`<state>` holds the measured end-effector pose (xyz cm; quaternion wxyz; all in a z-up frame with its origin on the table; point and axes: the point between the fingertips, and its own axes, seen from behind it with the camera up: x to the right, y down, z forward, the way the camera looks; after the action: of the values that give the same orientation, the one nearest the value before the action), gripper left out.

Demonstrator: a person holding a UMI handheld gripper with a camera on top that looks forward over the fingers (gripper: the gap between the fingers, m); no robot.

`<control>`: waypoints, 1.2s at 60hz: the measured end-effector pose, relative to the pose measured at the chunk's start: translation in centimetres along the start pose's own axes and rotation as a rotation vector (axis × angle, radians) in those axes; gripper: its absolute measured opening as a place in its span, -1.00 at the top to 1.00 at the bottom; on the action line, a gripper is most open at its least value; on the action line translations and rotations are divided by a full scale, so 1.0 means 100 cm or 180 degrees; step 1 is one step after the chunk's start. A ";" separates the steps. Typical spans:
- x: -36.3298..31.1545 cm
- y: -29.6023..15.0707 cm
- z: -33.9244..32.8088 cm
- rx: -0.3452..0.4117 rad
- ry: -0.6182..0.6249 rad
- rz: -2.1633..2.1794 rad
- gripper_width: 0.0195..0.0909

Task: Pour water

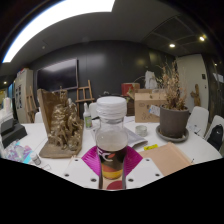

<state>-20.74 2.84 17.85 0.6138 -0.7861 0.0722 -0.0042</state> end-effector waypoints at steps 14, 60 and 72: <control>0.017 0.085 0.025 -0.0359 0.0109 -0.0167 0.83; 0.004 0.104 -0.066 -0.0866 0.0291 -0.0181 -0.85; -0.028 0.091 -0.171 -0.1106 0.0318 -0.0197 -0.86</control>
<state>-26.13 -15.48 13.53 0.4640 -0.8810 0.0780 -0.0495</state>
